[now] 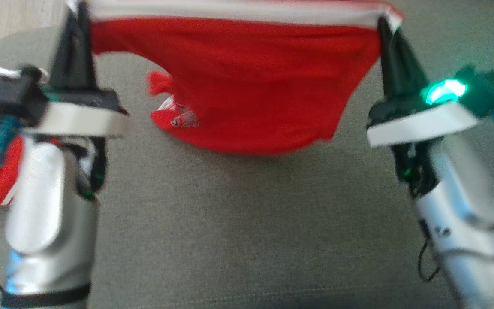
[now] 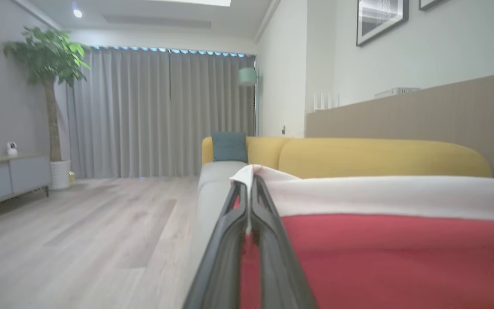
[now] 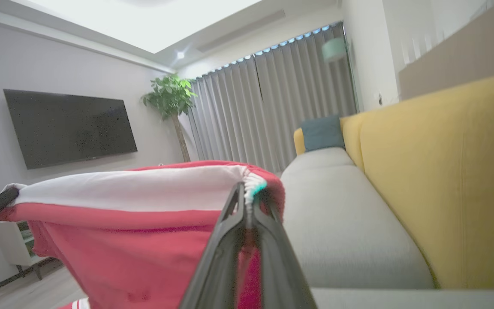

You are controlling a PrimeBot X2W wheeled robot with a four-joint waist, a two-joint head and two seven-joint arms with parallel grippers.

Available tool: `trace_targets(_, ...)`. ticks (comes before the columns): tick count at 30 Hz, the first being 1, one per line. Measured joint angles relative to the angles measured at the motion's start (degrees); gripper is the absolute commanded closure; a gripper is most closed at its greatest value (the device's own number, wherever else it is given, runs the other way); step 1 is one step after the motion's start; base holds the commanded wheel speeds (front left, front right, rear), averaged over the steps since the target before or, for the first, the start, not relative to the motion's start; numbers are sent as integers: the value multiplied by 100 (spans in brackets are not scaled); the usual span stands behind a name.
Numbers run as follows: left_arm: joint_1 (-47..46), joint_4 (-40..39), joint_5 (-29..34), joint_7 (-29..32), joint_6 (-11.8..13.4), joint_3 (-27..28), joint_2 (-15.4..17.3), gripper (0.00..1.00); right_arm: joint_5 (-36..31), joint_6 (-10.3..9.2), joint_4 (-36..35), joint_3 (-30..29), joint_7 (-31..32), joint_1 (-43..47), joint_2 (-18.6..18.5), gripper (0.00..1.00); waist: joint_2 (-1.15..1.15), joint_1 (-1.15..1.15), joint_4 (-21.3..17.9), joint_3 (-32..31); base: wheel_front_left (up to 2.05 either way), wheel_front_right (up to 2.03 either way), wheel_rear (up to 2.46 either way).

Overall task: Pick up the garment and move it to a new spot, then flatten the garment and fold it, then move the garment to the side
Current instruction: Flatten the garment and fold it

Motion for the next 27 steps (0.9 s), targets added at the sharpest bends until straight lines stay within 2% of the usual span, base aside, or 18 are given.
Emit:
trace_targets(4,-488,-112,200,-1,-104,205,220,100,171,0,-130,200,-1,-606,-268,100,0,0,-49,-111,0,0,0)
trace_targets(7,-1217,83,326,-2,-248,221,314,100,201,0,-42,455,-2,-1385,-544,100,0,0,-20,68,0,0,0)
trace_targets(9,-1541,254,420,-2,-296,200,389,100,214,0,87,599,-5,-1757,-591,100,0,0,-3,209,0,0,0)
trace_targets(18,-3164,1407,728,-2,-307,-24,416,100,-19,0,1363,1107,-5,-3680,-727,100,0,1,119,1116,0,0,0)
trace_targets(22,-3966,1728,913,-2,-185,-99,419,100,-334,0,1752,909,-5,-4515,-719,100,0,2,212,1525,0,0,0)
trace_targets(27,-4721,1828,1021,-3,-27,-218,361,100,-1089,0,1679,301,-8,-5220,-838,100,0,1,412,1879,0,0,0)
